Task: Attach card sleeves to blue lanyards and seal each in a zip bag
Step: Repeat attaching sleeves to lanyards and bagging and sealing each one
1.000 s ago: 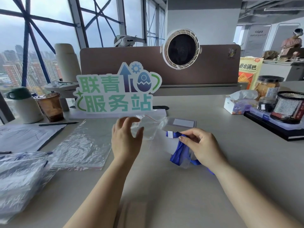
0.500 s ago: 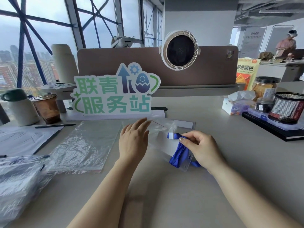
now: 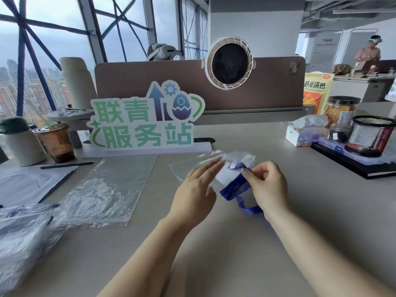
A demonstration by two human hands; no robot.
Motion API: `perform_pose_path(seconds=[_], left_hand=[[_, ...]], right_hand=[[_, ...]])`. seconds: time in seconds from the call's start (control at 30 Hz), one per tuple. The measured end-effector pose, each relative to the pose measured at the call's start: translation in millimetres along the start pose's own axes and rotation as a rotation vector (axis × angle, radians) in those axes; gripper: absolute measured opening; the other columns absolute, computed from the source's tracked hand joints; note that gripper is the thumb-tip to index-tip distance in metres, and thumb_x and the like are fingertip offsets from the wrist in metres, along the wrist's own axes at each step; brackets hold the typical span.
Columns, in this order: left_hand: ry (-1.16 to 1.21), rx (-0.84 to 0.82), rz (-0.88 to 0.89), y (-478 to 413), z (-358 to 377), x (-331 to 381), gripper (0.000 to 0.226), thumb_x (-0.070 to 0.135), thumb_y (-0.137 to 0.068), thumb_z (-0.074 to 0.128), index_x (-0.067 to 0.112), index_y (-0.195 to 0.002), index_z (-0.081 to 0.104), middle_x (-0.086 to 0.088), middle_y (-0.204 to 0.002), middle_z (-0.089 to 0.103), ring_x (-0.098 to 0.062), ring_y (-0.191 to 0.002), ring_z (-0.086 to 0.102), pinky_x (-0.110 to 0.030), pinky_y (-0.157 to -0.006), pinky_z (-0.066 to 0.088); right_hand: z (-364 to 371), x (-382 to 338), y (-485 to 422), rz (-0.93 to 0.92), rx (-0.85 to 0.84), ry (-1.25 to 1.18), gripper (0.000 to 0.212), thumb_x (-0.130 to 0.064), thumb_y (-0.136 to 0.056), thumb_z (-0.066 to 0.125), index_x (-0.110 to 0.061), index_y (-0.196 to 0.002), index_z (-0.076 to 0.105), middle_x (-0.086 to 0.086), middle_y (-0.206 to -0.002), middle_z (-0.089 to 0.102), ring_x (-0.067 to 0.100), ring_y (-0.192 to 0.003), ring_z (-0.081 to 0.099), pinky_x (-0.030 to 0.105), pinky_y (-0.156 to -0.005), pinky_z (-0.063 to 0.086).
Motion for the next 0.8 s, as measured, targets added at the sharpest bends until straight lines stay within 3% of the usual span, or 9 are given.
perform_pose_path(seconds=[0.13,0.2,0.27,0.33,0.43,0.6,0.67,0.8], left_hand=[[0.076,-0.060,0.074,2.3,12.3,7.5,0.073,0.003,-0.080,0.058,0.038,-0.140,0.036,0.032,-0.136,0.033,-0.004,-0.129,0.037,-0.001,-0.098,0.019],[0.104,-0.060,0.056,2.8,12.1,4.5,0.069,0.005,-0.081,0.059,0.035,-0.140,0.039,0.031,-0.135,0.033,-0.002,-0.128,0.035,0.003,-0.096,0.016],[0.106,-0.052,0.030,3.5,8.6,-1.7,0.066,0.008,-0.082,0.059,0.033,-0.140,0.040,0.030,-0.135,0.035,-0.003,-0.127,0.034,0.003,-0.097,0.016],[0.073,-0.039,0.009,3.6,3.7,-11.3,0.062,0.013,-0.084,0.062,0.033,-0.139,0.041,0.025,-0.138,0.040,-0.007,-0.128,0.038,-0.007,-0.101,0.022],[-0.019,-0.018,-0.022,4.4,0.1,-27.5,0.055,0.019,-0.085,0.065,0.034,-0.135,0.047,0.014,-0.142,0.044,-0.014,-0.128,0.040,-0.023,-0.101,0.030],[-0.174,0.017,-0.027,7.7,-4.4,-33.0,0.030,0.017,-0.086,0.065,0.035,-0.110,0.068,0.005,-0.129,0.054,-0.024,-0.118,0.048,-0.041,-0.093,0.043],[-0.270,-0.008,-0.040,7.1,-10.3,-25.1,0.022,0.028,-0.089,0.061,0.036,-0.108,0.069,0.008,-0.130,0.051,-0.021,-0.120,0.045,-0.039,-0.094,0.041],[-0.390,-0.244,-0.080,16.9,-19.4,-24.5,0.053,0.068,-0.081,0.049,0.042,-0.127,0.052,0.012,-0.144,0.032,-0.014,-0.130,0.032,-0.035,-0.106,0.032]], right_hand=[[4.1,4.9,0.7,-0.185,-0.047,0.249,0.024,-0.037,-0.081,0.069,-0.017,-0.076,0.055,-0.007,-0.069,0.063,0.016,-0.066,0.057,0.028,-0.063,0.041],[4.5,7.5,-1.6,-0.346,0.001,0.588,0.027,-0.046,-0.083,0.063,-0.021,-0.074,0.062,-0.007,-0.071,0.065,0.021,-0.073,0.056,0.031,-0.070,0.032],[5.6,8.9,-3.0,-0.493,0.034,0.747,0.031,-0.048,-0.083,0.057,-0.022,-0.072,0.068,-0.005,-0.078,0.068,0.026,-0.079,0.056,0.030,-0.069,0.022],[2.5,9.9,-4.0,-0.561,0.037,0.694,0.024,-0.040,-0.079,0.058,-0.021,-0.071,0.071,-0.005,-0.083,0.067,0.027,-0.081,0.058,0.030,-0.069,0.023],[-4.3,15.0,-7.8,-0.602,-0.033,0.643,0.006,-0.022,-0.077,0.070,-0.024,-0.081,0.074,-0.004,-0.091,0.064,0.028,-0.087,0.056,0.034,-0.075,0.037],[-0.5,26.7,-12.8,-0.683,-0.098,0.732,0.035,0.000,-0.073,0.070,-0.027,-0.095,0.074,0.006,-0.115,0.064,0.038,-0.095,0.057,0.044,-0.080,0.047],[1.7,27.8,-16.0,-0.739,-0.114,0.785,0.043,0.007,-0.069,0.067,-0.026,-0.097,0.074,0.008,-0.121,0.063,0.039,-0.099,0.058,0.045,-0.080,0.049],[2.2,20.6,-20.4,-0.829,-0.147,0.847,0.044,0.009,-0.059,0.070,-0.021,-0.090,0.075,0.004,-0.110,0.069,0.033,-0.095,0.064,0.042,-0.076,0.050]])
Point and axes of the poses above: each hand's wrist, its own y-axis away from the middle knuckle, its own z-axis out of the palm, x = y × z, the point moved 2 cm from there along -y, towards the middle knuckle
